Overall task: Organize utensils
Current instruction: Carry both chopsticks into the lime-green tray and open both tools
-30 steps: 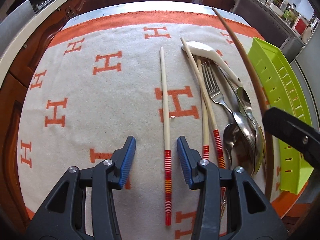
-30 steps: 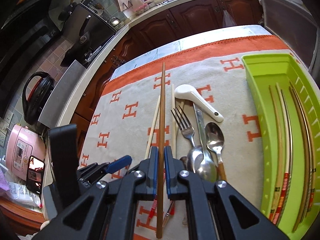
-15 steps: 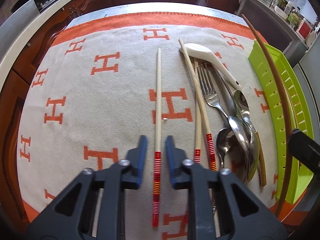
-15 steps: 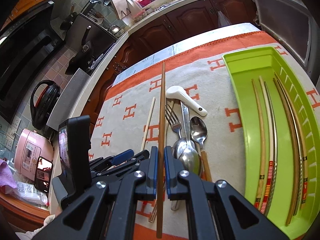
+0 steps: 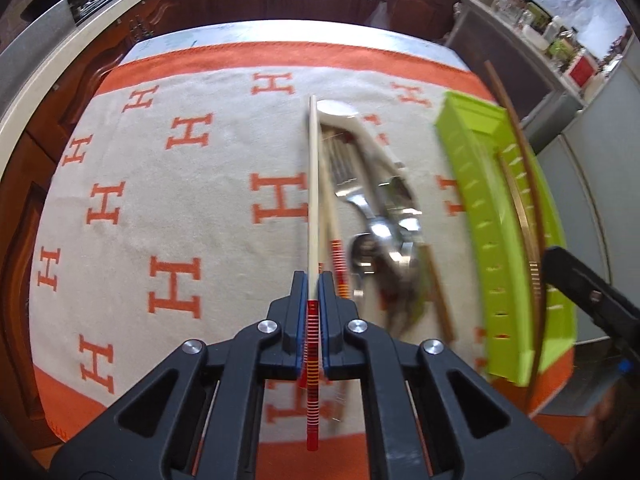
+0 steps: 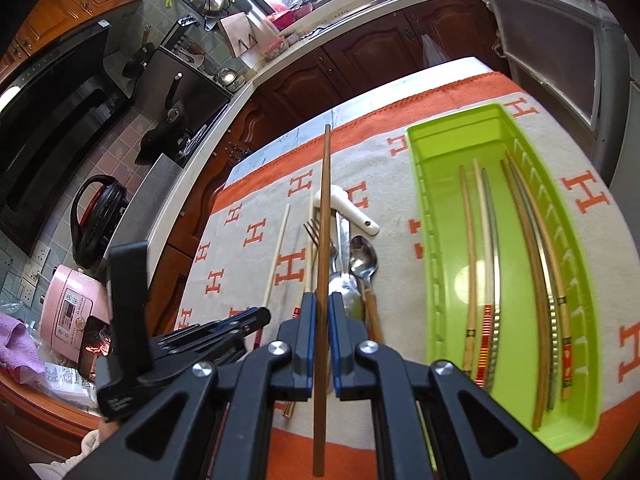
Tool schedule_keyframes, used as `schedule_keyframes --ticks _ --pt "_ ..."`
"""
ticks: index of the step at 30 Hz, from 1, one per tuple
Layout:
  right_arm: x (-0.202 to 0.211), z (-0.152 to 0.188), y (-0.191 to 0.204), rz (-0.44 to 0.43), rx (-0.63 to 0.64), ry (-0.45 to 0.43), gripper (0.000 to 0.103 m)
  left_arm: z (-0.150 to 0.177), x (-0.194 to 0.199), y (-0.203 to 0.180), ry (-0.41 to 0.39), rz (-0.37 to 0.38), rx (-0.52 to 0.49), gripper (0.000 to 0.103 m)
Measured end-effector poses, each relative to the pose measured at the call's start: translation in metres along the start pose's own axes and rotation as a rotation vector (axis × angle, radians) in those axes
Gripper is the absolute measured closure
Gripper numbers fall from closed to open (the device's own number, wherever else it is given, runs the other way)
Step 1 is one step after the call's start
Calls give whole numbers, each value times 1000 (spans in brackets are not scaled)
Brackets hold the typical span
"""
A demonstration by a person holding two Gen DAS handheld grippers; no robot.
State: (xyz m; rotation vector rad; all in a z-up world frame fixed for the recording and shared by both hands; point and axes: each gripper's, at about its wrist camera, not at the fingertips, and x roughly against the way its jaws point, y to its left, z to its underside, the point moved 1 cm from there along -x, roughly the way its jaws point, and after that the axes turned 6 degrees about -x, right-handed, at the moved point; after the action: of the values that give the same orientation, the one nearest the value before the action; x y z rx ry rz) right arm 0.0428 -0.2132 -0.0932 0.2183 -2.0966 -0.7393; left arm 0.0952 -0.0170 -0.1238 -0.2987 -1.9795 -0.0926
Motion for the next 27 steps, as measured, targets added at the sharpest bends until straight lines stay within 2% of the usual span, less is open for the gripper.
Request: schedule_keyframes --ticks 5,10,18,27 --pt "22 -12 -22 66 3 -33 97 -16 37 -48 -68 83 -85 99" --pt "35 -25 -45 144 -8 -60 97 -37 46 -99 -79 157 -150 99" --pt "33 -36 -77 255 -12 -40 97 -57 6 -153 12 256 -144 99" --pt "27 -38 -100 283 -77 -12 96 -54 -32 -168 66 244 -156 99"
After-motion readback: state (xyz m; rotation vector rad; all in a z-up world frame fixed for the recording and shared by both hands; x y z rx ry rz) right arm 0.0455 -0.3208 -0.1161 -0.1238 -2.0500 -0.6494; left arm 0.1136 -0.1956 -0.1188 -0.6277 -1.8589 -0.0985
